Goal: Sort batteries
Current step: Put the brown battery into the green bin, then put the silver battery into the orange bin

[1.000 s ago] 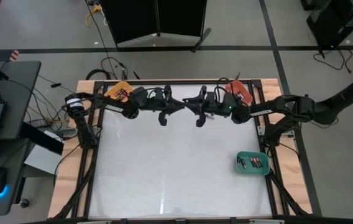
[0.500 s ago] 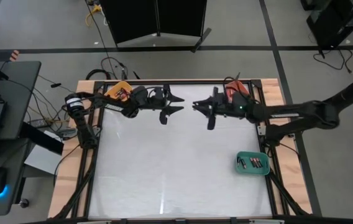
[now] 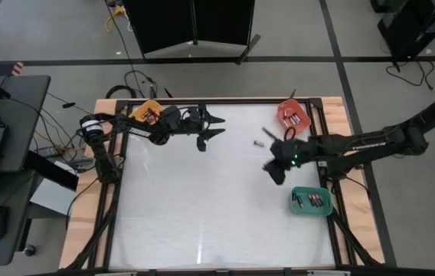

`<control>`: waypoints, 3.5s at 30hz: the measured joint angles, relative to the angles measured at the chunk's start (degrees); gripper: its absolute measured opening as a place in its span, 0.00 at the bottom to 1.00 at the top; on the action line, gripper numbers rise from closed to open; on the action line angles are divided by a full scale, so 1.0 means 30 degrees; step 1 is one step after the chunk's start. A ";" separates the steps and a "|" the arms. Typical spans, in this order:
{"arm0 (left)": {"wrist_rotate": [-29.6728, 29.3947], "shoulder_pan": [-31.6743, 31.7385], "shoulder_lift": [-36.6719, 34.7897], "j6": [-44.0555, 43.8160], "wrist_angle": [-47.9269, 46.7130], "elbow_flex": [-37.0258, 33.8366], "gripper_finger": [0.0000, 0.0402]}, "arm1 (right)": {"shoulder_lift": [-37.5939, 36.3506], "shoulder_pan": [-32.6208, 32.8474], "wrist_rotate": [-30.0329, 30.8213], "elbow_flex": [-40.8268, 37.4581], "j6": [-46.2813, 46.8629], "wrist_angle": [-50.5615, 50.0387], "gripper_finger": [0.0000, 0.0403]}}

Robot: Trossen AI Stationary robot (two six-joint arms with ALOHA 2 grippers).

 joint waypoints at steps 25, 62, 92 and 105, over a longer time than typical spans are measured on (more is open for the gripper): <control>0.0034 0.0000 0.0000 0.0000 -0.0045 0.0000 0.46 | 0.0954 0.7999 -0.5194 -0.1303 1.6201 -0.9826 0.16; -0.0028 -0.0007 -0.0295 -0.0517 0.1570 0.0007 0.45 | 0.2346 0.7893 -0.4626 0.0023 1.4489 -1.1265 0.22; 0.0040 0.2223 -0.4610 -0.1443 0.6541 -0.8688 0.02 | 0.9023 -0.8126 0.0263 0.4097 -1.2435 -0.2109 0.22; -0.0054 0.3509 -0.5530 -0.1527 0.5580 -0.9989 0.03 | 1.2833 -0.9650 -0.0012 0.4867 -1.4968 -0.1747 0.37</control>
